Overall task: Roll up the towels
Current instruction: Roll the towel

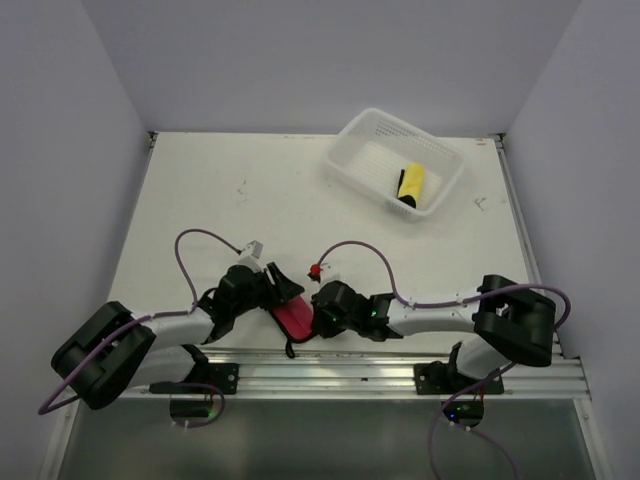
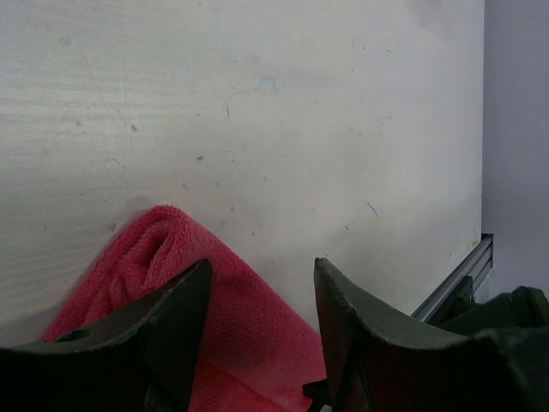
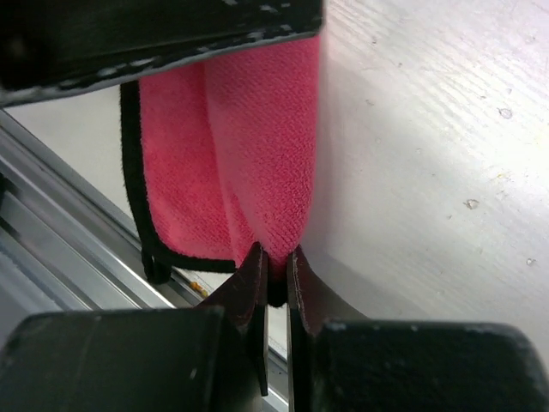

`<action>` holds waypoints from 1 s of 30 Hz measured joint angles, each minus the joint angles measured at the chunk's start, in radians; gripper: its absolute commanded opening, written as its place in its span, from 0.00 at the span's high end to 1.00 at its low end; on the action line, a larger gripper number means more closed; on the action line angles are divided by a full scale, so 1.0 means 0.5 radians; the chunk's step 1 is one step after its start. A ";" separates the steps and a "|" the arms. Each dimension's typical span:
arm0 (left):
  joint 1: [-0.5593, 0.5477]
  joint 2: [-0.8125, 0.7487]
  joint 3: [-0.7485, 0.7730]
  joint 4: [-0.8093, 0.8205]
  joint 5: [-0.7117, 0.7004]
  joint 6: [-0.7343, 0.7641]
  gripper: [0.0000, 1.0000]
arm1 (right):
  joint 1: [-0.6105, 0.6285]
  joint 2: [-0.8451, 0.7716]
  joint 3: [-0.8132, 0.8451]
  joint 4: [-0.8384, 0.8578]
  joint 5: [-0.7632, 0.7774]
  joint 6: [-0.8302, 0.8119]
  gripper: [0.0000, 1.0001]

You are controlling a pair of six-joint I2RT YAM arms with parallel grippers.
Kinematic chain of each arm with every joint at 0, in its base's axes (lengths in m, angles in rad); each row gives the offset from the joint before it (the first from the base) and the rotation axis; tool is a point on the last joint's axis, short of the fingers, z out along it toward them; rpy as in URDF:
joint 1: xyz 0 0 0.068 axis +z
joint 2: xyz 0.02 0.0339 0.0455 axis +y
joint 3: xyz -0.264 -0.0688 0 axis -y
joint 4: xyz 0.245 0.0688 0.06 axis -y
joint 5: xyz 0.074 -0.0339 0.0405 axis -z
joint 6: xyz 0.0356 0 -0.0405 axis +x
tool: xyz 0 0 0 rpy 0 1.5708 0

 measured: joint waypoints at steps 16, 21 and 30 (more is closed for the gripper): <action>0.063 -0.024 0.395 -0.569 0.008 0.081 0.42 | 0.603 0.484 0.721 -0.910 1.276 -0.140 1.00; 0.076 -0.136 0.425 -0.687 0.004 0.105 0.42 | 0.695 0.666 0.920 -1.183 1.490 -0.122 1.00; 0.076 -0.286 0.371 -0.693 0.060 0.071 0.42 | 0.813 1.121 1.424 -1.698 1.727 -0.119 1.00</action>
